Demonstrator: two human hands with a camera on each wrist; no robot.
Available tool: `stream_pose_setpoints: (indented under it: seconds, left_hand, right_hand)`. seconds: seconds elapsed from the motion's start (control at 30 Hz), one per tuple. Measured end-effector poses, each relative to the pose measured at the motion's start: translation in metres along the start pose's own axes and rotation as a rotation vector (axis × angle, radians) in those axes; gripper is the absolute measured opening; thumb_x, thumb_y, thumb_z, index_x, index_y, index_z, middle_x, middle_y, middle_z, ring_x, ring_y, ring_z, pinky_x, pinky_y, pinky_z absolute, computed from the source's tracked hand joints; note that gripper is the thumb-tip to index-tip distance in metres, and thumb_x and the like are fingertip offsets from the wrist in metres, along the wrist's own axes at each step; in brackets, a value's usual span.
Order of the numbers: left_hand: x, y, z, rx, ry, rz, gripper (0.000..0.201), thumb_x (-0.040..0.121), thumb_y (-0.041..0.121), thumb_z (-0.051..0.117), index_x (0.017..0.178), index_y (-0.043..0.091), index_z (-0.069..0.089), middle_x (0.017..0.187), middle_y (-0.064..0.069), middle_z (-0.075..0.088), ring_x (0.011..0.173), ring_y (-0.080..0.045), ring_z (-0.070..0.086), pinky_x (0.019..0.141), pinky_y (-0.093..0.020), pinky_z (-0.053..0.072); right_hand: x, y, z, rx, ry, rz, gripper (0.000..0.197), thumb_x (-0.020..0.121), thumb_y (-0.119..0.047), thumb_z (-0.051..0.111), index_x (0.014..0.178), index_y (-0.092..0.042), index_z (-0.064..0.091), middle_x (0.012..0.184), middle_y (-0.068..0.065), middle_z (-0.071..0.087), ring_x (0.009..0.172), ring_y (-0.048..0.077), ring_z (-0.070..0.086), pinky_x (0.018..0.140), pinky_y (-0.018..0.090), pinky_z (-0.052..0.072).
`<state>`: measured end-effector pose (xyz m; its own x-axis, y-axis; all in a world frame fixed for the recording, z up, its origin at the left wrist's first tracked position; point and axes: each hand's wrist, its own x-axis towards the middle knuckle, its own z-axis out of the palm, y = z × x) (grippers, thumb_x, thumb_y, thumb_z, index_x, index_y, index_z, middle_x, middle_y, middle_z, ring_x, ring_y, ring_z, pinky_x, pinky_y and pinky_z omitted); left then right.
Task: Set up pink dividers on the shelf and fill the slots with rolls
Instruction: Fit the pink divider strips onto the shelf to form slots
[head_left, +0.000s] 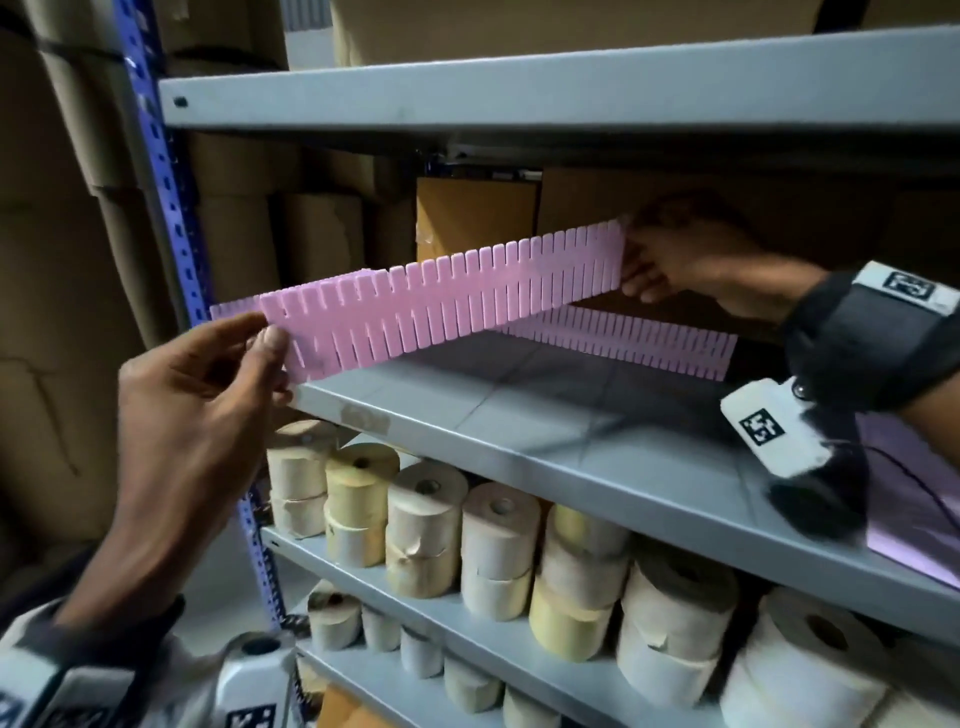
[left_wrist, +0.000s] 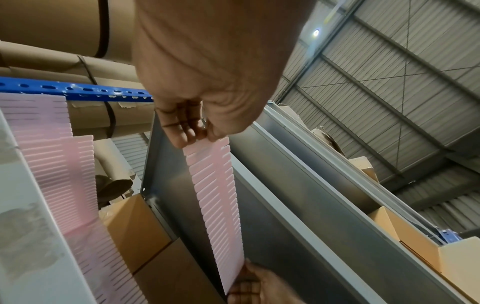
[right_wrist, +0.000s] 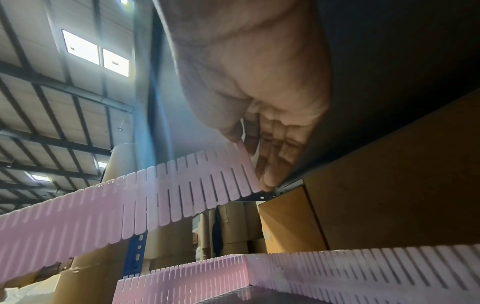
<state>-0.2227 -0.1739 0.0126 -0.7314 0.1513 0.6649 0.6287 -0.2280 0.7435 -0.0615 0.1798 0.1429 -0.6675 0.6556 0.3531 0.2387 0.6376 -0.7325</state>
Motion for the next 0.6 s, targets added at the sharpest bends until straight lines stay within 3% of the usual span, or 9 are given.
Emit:
stream_pose_setpoints:
  seconds: [0.1,0.13,0.23,0.37,0.47,0.6]
  left_hand:
    - [0.006,0.000,-0.002,0.024,0.054,0.002,0.043,0.084,0.067,0.072,0.112,0.036,0.075,0.095,0.003,0.079,0.080,-0.018,0.077,0.068,-0.049,0.065]
    - [0.009,-0.002,-0.002,0.036,0.067,0.007,0.040,0.084,0.066,0.073,0.111,0.035,0.075,0.096,0.003,0.079,0.082,-0.020,0.078,0.070,-0.049,0.065]
    - [0.012,-0.004,0.004,0.106,0.100,0.050,0.029,0.088,0.062,0.070,0.106,0.039,0.075,0.092,0.008,0.079,0.080,-0.015,0.077,0.071,-0.033,0.065]
    - [0.017,-0.007,0.016,0.138,0.115,0.073,0.020,0.093,0.047,0.071,0.107,0.034,0.075,0.091,0.011,0.078,0.076,-0.010,0.076,0.063,-0.015,0.058]
    - [0.024,-0.015,0.026,0.152,0.122,0.107,0.014,0.095,0.034,0.072,0.109,0.030,0.074,0.091,0.013,0.078,0.074,-0.008,0.075,0.061,-0.013,0.057]
    - [0.030,-0.025,0.044,0.168,0.123,0.130,0.009,0.093,0.029,0.073,0.100,0.034,0.074,0.082,0.000,0.076,0.068,-0.010,0.071,0.059,-0.015,0.057]
  right_hand:
    - [0.022,-0.003,0.018,0.058,-0.046,-0.035,0.036,0.100,-0.054,0.044,0.093,-0.028,0.067,0.076,-0.004,0.076,0.066,0.011,0.074,0.050,0.020,0.054]
    - [0.030,-0.003,0.025,0.079,-0.054,-0.039,0.037,0.099,-0.056,0.045,0.094,-0.027,0.067,0.077,-0.004,0.076,0.068,0.012,0.075,0.053,0.022,0.056]
    - [0.056,-0.003,0.044,0.102,-0.069,-0.033,0.039,0.097,-0.058,0.047,0.095,-0.026,0.068,0.077,-0.005,0.077,0.070,0.013,0.075,0.058,0.028,0.056]
    - [0.091,0.001,0.061,0.137,-0.152,-0.045,0.035,0.096,-0.052,0.053,0.097,-0.022,0.070,0.079,-0.004,0.077,0.072,0.014,0.076,0.061,0.029,0.055]
    - [0.119,0.006,0.072,0.151,-0.212,-0.037,0.031,0.096,-0.047,0.055,0.097,-0.020,0.071,0.080,-0.004,0.077,0.073,0.012,0.075,0.064,0.030,0.054]
    - [0.154,0.015,0.091,0.150,-0.254,-0.004,0.027,0.097,-0.038,0.055,0.098,-0.017,0.071,0.081,-0.002,0.078,0.081,0.018,0.075,0.064,0.030,0.054]
